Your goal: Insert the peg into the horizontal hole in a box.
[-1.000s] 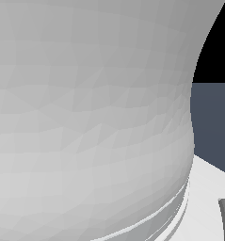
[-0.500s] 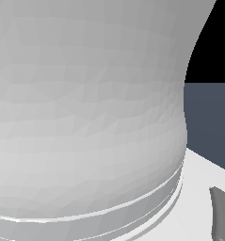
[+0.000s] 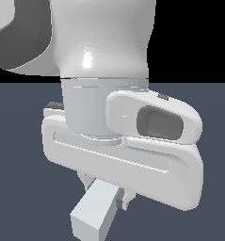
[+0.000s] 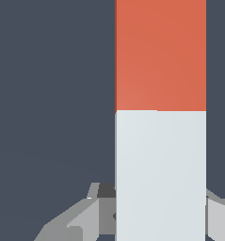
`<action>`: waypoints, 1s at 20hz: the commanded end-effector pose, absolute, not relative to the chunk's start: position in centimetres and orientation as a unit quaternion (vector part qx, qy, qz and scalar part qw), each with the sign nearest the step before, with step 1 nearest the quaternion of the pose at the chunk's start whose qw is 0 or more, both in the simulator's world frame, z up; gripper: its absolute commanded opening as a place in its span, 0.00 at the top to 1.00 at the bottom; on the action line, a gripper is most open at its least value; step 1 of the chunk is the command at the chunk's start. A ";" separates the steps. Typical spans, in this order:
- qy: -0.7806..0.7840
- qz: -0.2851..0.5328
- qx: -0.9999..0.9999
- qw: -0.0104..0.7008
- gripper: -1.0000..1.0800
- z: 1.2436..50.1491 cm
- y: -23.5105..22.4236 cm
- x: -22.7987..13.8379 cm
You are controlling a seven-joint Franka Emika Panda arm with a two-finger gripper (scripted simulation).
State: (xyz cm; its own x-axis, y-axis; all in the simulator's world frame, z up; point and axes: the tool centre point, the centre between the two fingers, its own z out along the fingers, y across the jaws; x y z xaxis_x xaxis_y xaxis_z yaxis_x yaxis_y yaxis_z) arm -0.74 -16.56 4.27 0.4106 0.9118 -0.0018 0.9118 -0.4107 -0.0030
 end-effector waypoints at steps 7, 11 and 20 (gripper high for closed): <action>-0.638 0.000 -0.770 -0.001 1.00 7.3 -7.8 -1.9; -0.659 0.000 -0.752 -0.001 1.00 8.0 -5.8 -2.6; -0.667 0.001 -0.745 0.001 1.00 8.2 -5.0 -2.9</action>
